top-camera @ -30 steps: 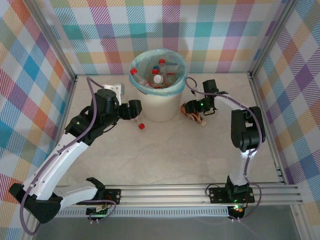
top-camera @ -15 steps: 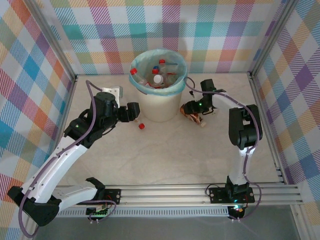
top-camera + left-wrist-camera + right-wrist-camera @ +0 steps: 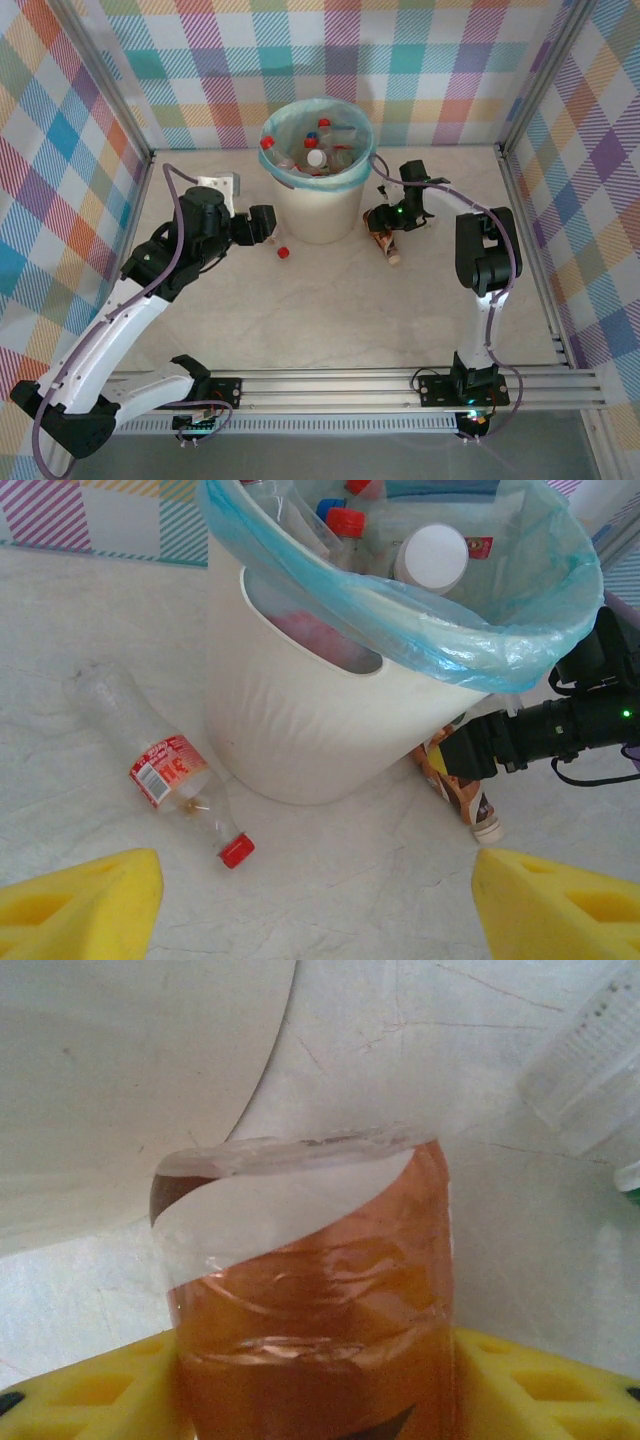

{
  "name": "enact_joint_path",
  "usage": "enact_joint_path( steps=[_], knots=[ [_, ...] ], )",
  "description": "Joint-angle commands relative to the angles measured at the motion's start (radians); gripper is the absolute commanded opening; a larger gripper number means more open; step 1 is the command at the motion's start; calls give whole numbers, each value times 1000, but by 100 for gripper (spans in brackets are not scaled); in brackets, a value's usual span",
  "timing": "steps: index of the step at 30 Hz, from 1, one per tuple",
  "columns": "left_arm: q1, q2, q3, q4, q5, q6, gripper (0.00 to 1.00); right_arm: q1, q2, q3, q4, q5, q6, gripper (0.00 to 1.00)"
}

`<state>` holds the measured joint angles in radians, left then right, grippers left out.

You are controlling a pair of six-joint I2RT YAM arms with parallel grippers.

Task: Put the plastic bottles in the bin

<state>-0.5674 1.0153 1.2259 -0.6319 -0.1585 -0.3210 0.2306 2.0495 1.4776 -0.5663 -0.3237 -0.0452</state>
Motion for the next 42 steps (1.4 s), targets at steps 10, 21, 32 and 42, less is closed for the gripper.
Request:
enact_joint_path(
  steps=[10,21,32,42],
  knots=[
    [-6,-81,-20,-32,-38,-14,81,9,-238,-154,-3,7,76,57],
    [-6,-107,4,-40,-57,-11,81,10,-554,-249,-87,87,141,54],
    [-6,-99,23,-17,-44,-8,81,75,-834,-142,14,5,350,51],
    [-6,-106,45,-33,-67,0,81,188,-581,174,273,48,602,50]
  ],
)
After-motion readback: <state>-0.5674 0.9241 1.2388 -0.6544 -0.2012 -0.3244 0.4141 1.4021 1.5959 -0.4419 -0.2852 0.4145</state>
